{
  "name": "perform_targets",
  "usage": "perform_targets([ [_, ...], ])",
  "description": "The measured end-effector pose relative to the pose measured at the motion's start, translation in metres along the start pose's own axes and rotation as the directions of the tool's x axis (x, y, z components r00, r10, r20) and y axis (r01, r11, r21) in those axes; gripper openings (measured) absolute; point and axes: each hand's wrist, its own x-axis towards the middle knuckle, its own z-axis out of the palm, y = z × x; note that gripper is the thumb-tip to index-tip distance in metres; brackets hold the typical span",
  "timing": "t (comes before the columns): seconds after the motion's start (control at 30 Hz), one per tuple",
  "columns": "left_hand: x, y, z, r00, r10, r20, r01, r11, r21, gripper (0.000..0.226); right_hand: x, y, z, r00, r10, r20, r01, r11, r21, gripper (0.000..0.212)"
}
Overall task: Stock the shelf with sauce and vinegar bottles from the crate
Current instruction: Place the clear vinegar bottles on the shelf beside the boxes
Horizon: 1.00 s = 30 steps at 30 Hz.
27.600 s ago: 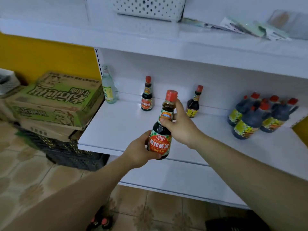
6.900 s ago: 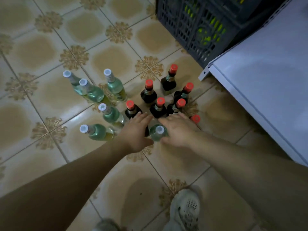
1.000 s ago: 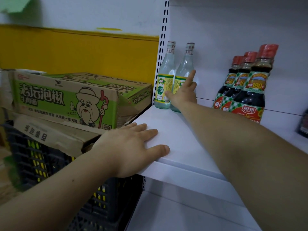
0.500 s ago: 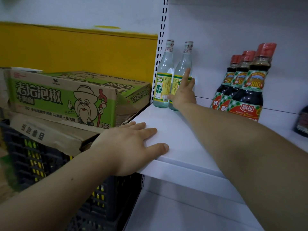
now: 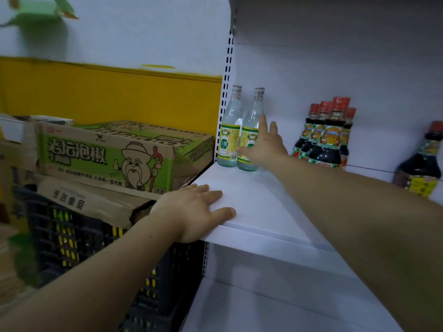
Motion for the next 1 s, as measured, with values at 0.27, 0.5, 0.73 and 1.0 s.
perform_targets([
  [0.27, -0.013, 0.013, -0.012, 0.997, -0.077, -0.022, 0.078, 0.992, 0.100, 0.080, -0.114, -0.011, -0.064, 0.983, -0.164, 0.088, 0.160, 0.986, 0.049, 0.075],
  [0.5, -0.117, 0.037, 0.004, 0.992, -0.095, -0.086, 0.088, 0.993, -0.073, 0.081, -0.197, -0.006, -0.099, 0.971, -0.195, 0.141, 0.191, 0.981, 0.039, 0.085],
  [0.73, -0.261, 0.024, 0.067, 0.970, -0.217, 0.108, 0.237, 0.943, -0.232, 0.079, -0.301, -0.034, -0.067, 0.948, -0.228, 0.221, 0.189, 0.964, 0.187, 0.083],
  [1.0, -0.384, 0.006, 0.182, 0.885, -0.271, 0.378, 0.381, 0.888, -0.257, 0.088, -0.460, -0.034, 0.053, 0.818, -0.203, 0.538, 0.059, 0.960, 0.274, 0.079],
])
